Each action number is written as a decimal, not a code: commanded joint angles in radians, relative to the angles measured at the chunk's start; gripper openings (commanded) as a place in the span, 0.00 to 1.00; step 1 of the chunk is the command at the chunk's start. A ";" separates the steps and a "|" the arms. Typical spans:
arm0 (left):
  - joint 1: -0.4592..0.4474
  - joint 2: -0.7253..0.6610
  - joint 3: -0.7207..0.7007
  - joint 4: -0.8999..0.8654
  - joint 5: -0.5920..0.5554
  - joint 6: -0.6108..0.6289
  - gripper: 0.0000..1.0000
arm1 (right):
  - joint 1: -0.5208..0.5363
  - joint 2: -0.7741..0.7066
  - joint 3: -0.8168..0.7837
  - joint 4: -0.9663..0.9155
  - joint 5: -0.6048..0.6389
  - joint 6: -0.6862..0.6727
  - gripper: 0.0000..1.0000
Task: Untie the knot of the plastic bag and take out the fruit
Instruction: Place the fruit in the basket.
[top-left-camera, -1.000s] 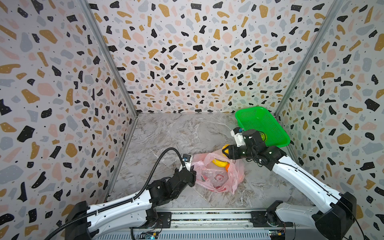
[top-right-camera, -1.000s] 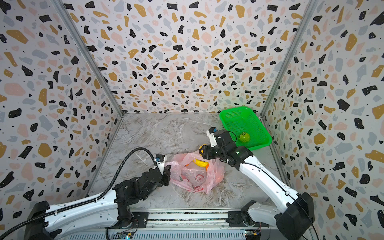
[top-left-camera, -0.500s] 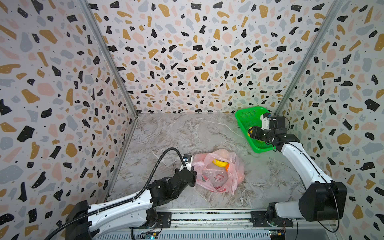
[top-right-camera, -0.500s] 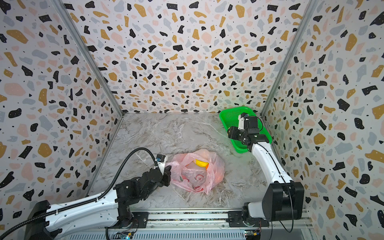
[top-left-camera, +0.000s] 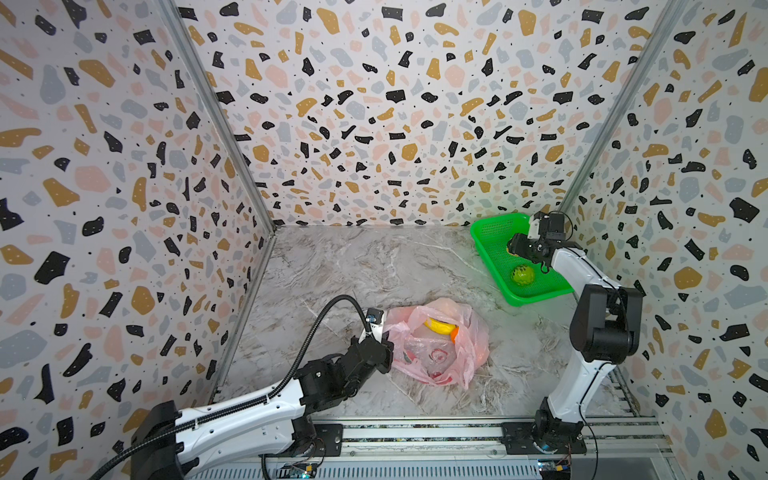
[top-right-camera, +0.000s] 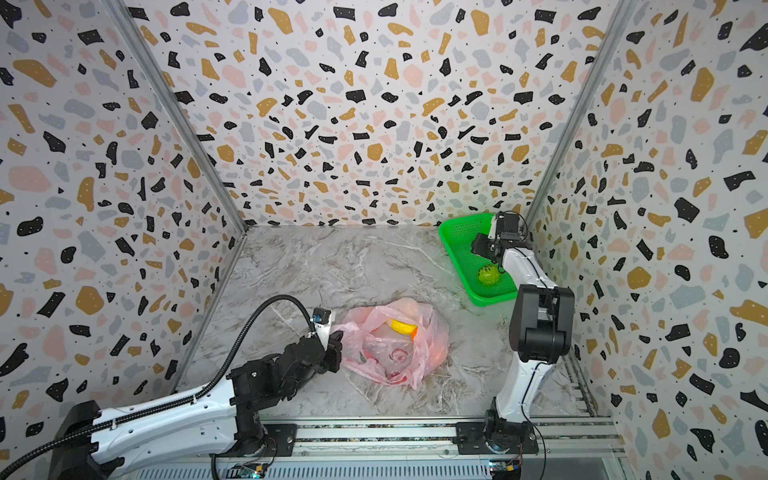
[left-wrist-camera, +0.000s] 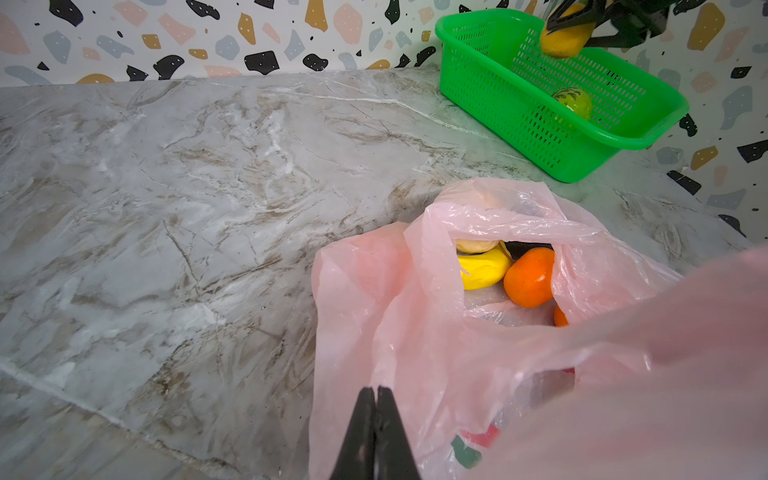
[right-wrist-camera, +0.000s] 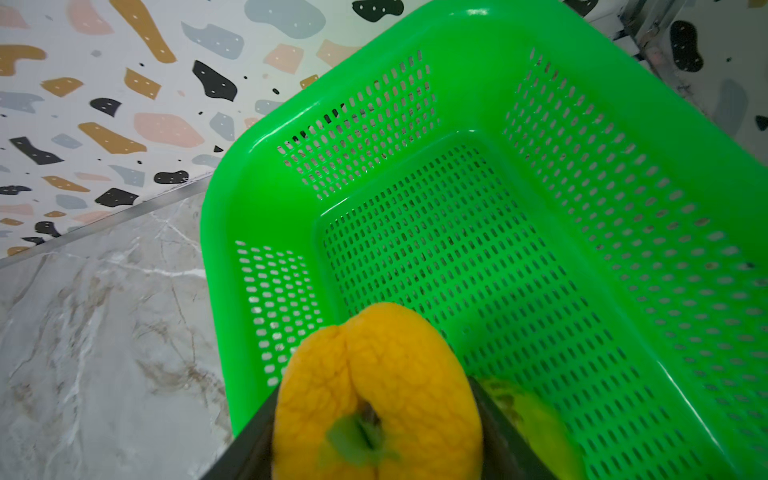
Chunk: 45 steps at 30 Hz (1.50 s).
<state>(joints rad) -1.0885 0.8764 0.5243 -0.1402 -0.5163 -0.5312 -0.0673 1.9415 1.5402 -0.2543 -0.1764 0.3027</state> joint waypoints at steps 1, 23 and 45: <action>-0.003 -0.005 0.025 0.041 -0.001 0.020 0.00 | 0.002 0.044 0.094 -0.037 0.043 -0.029 0.45; -0.003 -0.018 0.020 0.051 -0.002 0.023 0.00 | 0.034 0.089 0.118 -0.089 0.068 -0.065 0.75; -0.004 -0.034 0.009 0.065 -0.001 0.028 0.00 | 0.092 -0.299 -0.148 -0.187 -0.089 -0.098 0.87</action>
<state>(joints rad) -1.0885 0.8558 0.5243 -0.1253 -0.5137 -0.5152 -0.0006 1.7367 1.4353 -0.3885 -0.2043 0.2222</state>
